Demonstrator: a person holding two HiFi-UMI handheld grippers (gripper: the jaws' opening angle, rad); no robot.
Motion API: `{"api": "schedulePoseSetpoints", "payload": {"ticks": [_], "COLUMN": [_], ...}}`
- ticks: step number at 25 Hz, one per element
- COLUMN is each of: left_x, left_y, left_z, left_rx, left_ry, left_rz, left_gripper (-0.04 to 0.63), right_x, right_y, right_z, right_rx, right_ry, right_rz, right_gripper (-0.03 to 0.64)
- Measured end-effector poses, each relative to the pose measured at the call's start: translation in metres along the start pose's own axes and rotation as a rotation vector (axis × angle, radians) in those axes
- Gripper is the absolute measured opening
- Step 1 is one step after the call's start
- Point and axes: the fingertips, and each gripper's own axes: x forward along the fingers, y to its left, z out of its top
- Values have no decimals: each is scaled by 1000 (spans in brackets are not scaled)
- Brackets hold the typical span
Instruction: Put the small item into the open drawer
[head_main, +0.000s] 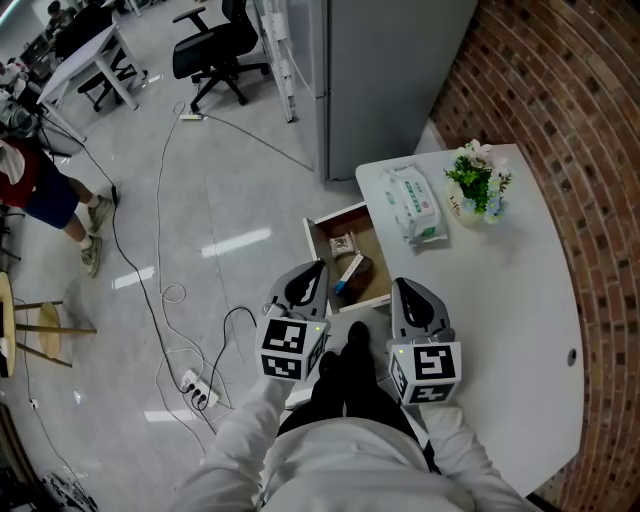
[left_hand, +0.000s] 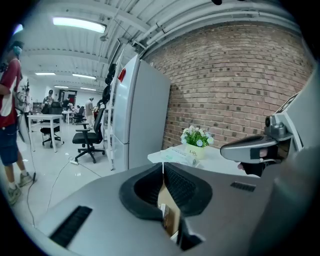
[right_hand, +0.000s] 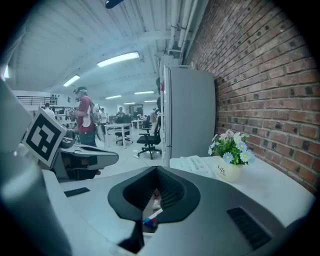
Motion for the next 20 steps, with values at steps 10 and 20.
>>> {"api": "schedulePoseSetpoints", "payload": {"ticks": [10, 20], "left_x": [-35, -60], "left_y": [13, 27], "left_z": [13, 15], "left_rx": [24, 9], "left_ry": [-73, -103], "left_rz": [20, 63], "left_gripper": [23, 18], "right_x": [-7, -8], "right_y": [1, 8], "right_z": [0, 7], "right_rx": [-14, -33], "right_ry": [0, -15], "right_rz": [-10, 21], "right_gripper": [26, 26]}}
